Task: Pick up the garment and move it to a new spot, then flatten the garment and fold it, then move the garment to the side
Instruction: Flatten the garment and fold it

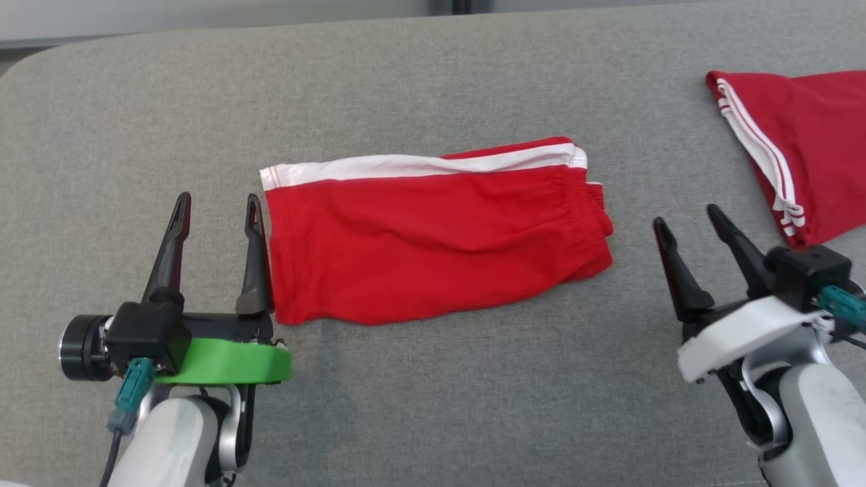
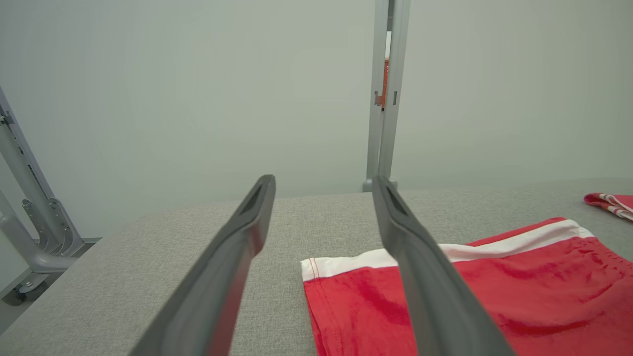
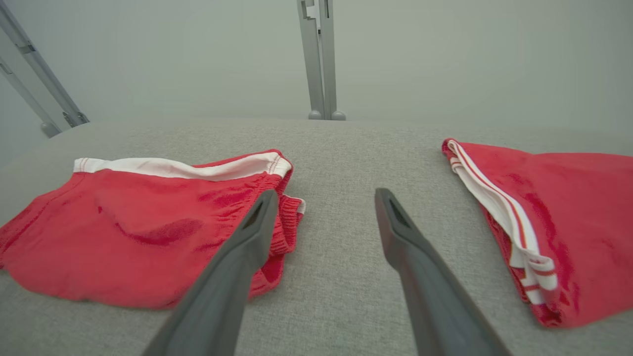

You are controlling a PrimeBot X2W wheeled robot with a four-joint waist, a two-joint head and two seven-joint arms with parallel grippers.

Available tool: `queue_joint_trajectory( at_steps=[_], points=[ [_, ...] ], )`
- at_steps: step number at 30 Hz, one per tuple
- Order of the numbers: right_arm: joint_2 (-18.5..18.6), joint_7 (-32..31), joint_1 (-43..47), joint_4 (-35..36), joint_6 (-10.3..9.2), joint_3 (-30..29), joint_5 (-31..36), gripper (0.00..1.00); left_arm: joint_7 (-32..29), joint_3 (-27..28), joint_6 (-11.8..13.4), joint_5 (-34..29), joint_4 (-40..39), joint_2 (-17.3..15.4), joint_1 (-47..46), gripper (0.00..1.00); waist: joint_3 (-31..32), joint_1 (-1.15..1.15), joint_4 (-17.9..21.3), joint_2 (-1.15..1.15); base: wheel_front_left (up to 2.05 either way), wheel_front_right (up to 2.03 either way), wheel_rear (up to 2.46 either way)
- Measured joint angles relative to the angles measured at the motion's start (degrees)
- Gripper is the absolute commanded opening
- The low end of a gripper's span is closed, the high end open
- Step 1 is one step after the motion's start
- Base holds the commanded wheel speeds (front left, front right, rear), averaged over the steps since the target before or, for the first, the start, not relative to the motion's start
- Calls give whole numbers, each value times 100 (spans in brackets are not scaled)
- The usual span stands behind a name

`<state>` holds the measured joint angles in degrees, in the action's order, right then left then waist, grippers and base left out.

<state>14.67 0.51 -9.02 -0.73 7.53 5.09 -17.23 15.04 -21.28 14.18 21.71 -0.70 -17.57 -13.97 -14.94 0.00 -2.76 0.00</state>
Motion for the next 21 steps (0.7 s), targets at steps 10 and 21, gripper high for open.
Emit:
queue_joint_trajectory(
  at_steps=[10, 21],
  points=[
    [-109, 81, -1344, -1970, 0, 787, -60, 100, 0, 123, -250, -233, 188, 401, -265, 100, -456, 0, -427, 0, 0, 0, 0],
    [-259, 101, -1597, -2819, -8, 922, -556, 41, 0, 376, -492, -520, 256, 631, -283, 100, -536, 0, -517, 0, 0, 0, 0]
  ],
)
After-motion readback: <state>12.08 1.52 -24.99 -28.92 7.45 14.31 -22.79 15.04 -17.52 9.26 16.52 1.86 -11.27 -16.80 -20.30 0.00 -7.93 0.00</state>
